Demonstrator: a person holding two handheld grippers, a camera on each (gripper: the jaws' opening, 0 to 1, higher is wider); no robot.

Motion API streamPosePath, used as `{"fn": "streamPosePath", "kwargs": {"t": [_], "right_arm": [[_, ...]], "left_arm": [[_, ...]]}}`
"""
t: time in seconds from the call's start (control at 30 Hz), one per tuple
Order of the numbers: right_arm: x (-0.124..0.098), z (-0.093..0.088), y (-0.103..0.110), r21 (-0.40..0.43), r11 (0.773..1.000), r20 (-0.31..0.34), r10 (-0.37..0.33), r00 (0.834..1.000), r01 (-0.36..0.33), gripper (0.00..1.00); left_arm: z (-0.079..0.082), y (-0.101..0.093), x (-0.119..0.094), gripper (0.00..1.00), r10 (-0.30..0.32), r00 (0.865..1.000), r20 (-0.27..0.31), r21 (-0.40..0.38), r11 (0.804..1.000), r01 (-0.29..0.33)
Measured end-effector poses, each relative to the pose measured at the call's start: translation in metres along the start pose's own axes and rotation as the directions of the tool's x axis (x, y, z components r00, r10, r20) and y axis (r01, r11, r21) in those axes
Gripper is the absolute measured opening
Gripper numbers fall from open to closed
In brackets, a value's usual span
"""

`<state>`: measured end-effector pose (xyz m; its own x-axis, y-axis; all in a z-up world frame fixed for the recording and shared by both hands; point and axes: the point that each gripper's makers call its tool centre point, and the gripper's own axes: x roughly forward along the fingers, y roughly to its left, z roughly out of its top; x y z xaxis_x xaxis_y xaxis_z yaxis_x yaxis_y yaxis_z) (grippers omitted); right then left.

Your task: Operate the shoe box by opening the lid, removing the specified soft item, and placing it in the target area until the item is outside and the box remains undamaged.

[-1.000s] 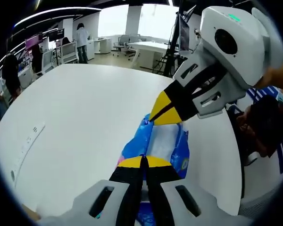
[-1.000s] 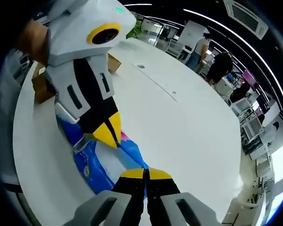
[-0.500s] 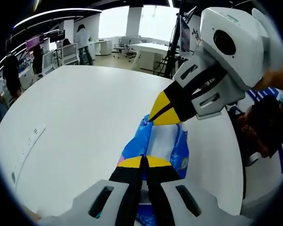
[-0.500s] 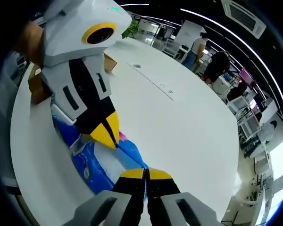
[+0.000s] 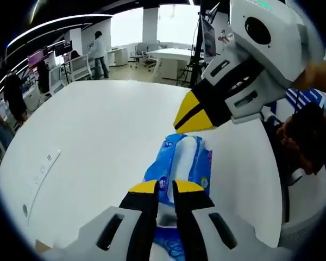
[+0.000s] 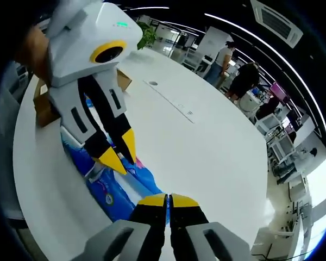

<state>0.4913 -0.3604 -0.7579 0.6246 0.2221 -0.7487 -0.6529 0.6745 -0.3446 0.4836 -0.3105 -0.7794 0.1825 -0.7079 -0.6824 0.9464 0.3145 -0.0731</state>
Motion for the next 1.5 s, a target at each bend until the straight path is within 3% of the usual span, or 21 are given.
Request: {"fn": "streamPosePath", "kwargs": {"t": [0.17, 0.47, 0.63, 0.8, 1.2, 1.5], "right_arm": [[-0.007, 0.005, 0.007, 0.018, 1.000, 0.008, 0.008, 1.000, -0.008, 0.02], [-0.022, 0.015, 0.021, 0.031, 0.999, 0.013, 0.027, 1.000, -0.028, 0.16], [-0.031, 0.020, 0.028, 0.032, 0.999, 0.023, 0.040, 0.999, -0.041, 0.25], [-0.041, 0.030, 0.039, 0.048, 0.996, 0.040, 0.072, 0.997, -0.074, 0.32], [-0.058, 0.055, 0.070, -0.003, 0.988, 0.043, 0.151, 0.988, -0.151, 0.42], [-0.061, 0.076, 0.091, -0.047, 0.981, 0.057, 0.190, 0.980, -0.188, 0.50]], "left_arm": [[-0.001, -0.006, -0.013, 0.12, 0.001, 1.000, -0.014, 0.028, 1.000, 0.000], [0.003, -0.014, -0.037, 0.20, 0.007, 1.000, -0.015, 0.034, 0.999, -0.006], [0.006, -0.021, -0.054, 0.29, 0.000, 1.000, 0.006, -0.001, 1.000, 0.000], [0.003, -0.026, -0.071, 0.34, 0.010, 1.000, -0.002, 0.022, 1.000, -0.010], [0.005, -0.032, -0.124, 0.51, 0.034, 0.996, 0.078, -0.055, 0.998, -0.030], [-0.012, -0.022, -0.168, 0.61, 0.095, 0.989, 0.115, -0.088, 0.992, -0.085]]}}
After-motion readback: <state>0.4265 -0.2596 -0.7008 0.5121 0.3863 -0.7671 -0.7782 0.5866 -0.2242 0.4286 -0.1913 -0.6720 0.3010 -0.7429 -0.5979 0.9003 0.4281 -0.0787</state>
